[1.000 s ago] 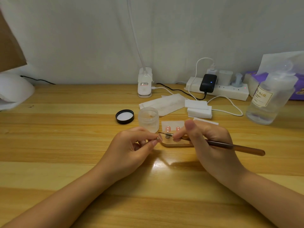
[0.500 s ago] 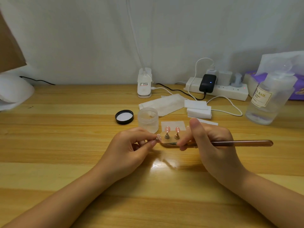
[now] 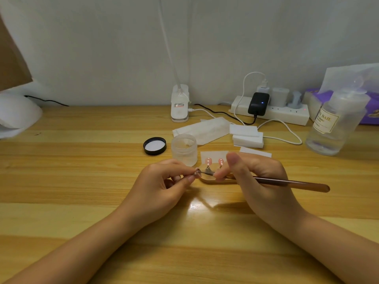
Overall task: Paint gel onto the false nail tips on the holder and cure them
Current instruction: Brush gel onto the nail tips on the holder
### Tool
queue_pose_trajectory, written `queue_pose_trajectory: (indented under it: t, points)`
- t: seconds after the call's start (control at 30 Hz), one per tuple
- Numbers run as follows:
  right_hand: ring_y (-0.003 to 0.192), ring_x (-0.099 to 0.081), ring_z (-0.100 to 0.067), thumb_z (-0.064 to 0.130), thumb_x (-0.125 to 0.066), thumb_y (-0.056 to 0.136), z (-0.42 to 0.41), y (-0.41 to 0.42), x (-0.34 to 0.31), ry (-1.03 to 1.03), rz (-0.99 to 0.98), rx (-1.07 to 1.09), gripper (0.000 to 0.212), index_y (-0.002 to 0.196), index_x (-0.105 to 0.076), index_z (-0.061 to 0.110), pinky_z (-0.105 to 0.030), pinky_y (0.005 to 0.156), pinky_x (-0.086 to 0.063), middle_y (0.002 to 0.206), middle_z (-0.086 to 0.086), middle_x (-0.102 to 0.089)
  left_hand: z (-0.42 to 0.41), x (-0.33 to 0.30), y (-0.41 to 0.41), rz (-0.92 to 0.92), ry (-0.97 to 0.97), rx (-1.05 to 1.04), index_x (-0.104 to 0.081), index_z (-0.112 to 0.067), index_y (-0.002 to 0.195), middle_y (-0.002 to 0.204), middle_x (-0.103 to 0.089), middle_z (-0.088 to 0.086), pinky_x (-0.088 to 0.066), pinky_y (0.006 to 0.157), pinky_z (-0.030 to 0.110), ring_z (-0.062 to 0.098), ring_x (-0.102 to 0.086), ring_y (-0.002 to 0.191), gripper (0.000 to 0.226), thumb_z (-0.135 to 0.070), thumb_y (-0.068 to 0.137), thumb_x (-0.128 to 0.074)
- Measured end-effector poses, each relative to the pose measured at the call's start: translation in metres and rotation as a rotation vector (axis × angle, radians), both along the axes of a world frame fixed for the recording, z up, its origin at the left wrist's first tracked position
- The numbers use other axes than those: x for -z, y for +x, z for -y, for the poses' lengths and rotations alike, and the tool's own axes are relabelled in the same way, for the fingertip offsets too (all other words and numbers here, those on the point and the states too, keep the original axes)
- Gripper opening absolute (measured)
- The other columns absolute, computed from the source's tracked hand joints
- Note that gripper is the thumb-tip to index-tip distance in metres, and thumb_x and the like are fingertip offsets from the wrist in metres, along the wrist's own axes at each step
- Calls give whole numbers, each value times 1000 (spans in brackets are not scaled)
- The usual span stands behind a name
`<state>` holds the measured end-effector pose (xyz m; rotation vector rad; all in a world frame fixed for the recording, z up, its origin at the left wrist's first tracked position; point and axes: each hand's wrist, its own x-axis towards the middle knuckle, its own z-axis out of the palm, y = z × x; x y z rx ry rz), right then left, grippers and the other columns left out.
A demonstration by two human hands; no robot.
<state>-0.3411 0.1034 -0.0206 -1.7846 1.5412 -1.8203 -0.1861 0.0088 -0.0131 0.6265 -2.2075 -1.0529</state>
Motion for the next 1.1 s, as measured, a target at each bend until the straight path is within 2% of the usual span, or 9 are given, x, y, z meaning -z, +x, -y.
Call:
queue_pose_trajectory:
  t: [0.1,0.23,0.43,0.53,0.6,0.67,0.77,0.93,1.1]
  points:
    - [63,-64,-3,43,-42,87,-1,0,1,-3,29,-12,41,66,-67,19,-12,65,-46,63,6,-66,0,1,0,-12,0,-11,-69,-34,82,70,-63,-11,-39,55,18,10,-50,62,34,0,80,-66]
    - [56,-61,-5,46,-42,88,-4,-1,2,-13,76,-3,46,61,-66,18,-12,62,-44,56,0,-64,0,0,0,-12,-11,4,-70,-31,84,75,-65,-2,-40,56,23,15,-51,64,30,-2,81,-65]
    - [61,-56,12,29,-40,89,-1,3,-4,-49,-18,-6,38,73,-67,10,0,59,-37,67,18,-59,1,2,0,-10,-11,8,-71,-28,86,78,-66,1,-38,55,17,11,-50,63,29,-1,81,-65]
    - [64,-58,10,33,-41,88,0,2,-3,-25,-34,4,34,74,-67,16,-3,62,-40,70,18,-61,1,2,1,-11,-19,9,-71,-30,85,77,-65,0,-38,55,16,8,-49,62,31,0,81,-65]
    - [63,-59,7,36,-42,88,0,1,-1,-13,-16,9,34,73,-67,18,-10,65,-46,68,18,-61,2,2,0,-10,-24,8,-70,-30,84,77,-65,-2,-38,55,15,6,-49,62,31,0,81,-65]
    - [62,-60,5,38,-43,88,0,1,0,-9,3,7,36,71,-67,18,-16,67,-50,66,15,-63,2,2,0,-15,-21,4,-70,-31,85,77,-65,-3,-39,55,18,9,-51,62,31,-1,80,-65]
    - [63,-63,0,41,-42,87,-1,2,-1,-2,39,-10,39,67,-67,18,-10,65,-45,65,6,-66,1,3,0,-28,-23,-2,-69,-33,84,76,-65,-3,-41,56,25,16,-53,66,32,-1,80,-66]
    - [55,-61,-1,41,-48,86,-3,1,0,31,121,-5,42,60,-67,15,-6,58,-41,53,2,-63,2,3,0,-31,-21,3,-70,-34,82,78,-67,-4,-44,58,30,15,-53,66,33,-1,80,-66]
    - [55,-57,1,38,-51,82,-4,-2,-5,38,204,9,35,65,-66,12,-6,56,-39,61,3,-65,4,4,1,-71,72,25,-75,-24,81,85,-68,-7,-52,55,41,18,-57,69,18,-8,76,-69]
